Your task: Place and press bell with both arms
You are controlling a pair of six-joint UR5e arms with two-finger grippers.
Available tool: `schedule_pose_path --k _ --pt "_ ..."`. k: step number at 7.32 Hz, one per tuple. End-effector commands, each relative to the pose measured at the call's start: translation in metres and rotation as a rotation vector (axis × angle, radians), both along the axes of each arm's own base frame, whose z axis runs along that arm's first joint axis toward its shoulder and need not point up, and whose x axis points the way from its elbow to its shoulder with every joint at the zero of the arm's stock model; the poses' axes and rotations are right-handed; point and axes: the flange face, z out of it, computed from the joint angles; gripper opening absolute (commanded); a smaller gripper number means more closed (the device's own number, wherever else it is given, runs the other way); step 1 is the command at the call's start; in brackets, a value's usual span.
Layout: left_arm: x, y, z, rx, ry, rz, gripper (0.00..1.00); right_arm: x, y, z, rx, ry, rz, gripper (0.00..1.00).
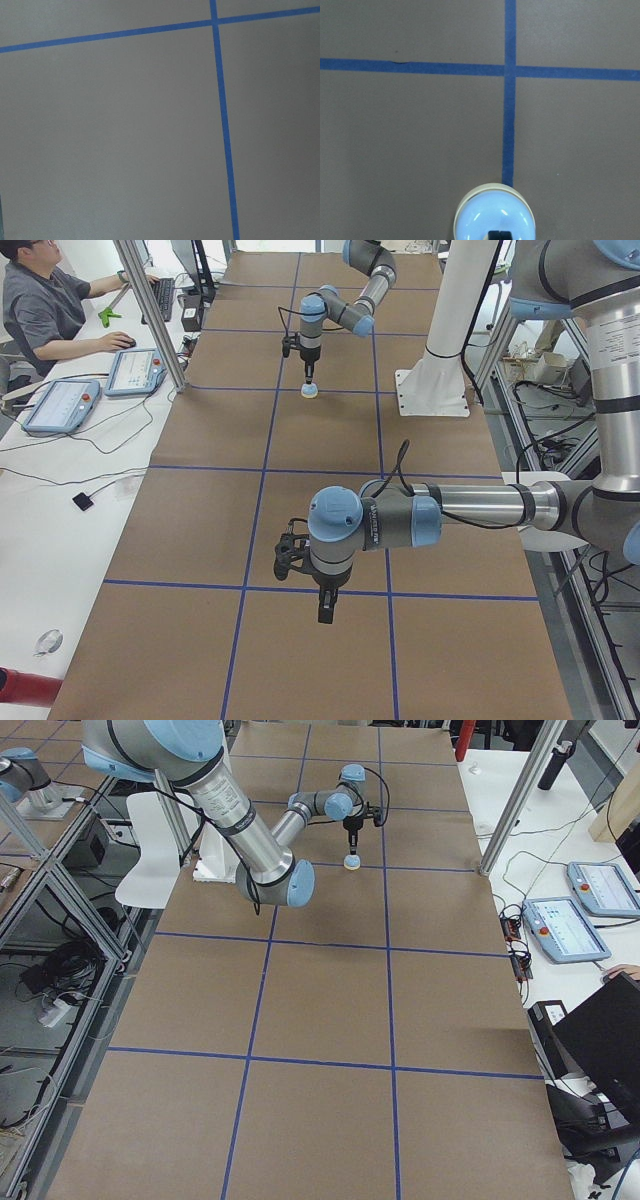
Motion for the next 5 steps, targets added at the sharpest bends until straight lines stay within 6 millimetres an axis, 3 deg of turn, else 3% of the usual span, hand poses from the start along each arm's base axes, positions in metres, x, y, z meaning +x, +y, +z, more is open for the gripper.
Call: schedule_pose_path --k 1,2,3,4,5 --pt "0.0 0.0 0.001 -0.002 0.002 -0.001 1.0 0.019 -0.005 -0.016 -0.013 -0.048 -0.007 0.99" --pt "0.0 0.0 0.001 -0.002 0.002 -0.001 1.0 0.041 -0.026 -0.015 -0.02 -0.053 0.018 1.0" --pt "0.0 0.0 0.001 -0.002 0.002 -0.001 1.0 0.069 -0.052 0.0 -0.016 -0.05 0.017 1.0" --pt "0.0 0.0 0.002 -0.001 0.002 0.001 1.0 0.121 -0.076 0.026 0.004 -0.068 -0.024 1.0" --pt "0.001 0.0 0.003 -0.001 0.003 0.004 1.0 0.184 -0.088 0.068 0.055 -0.07 -0.062 1.0"
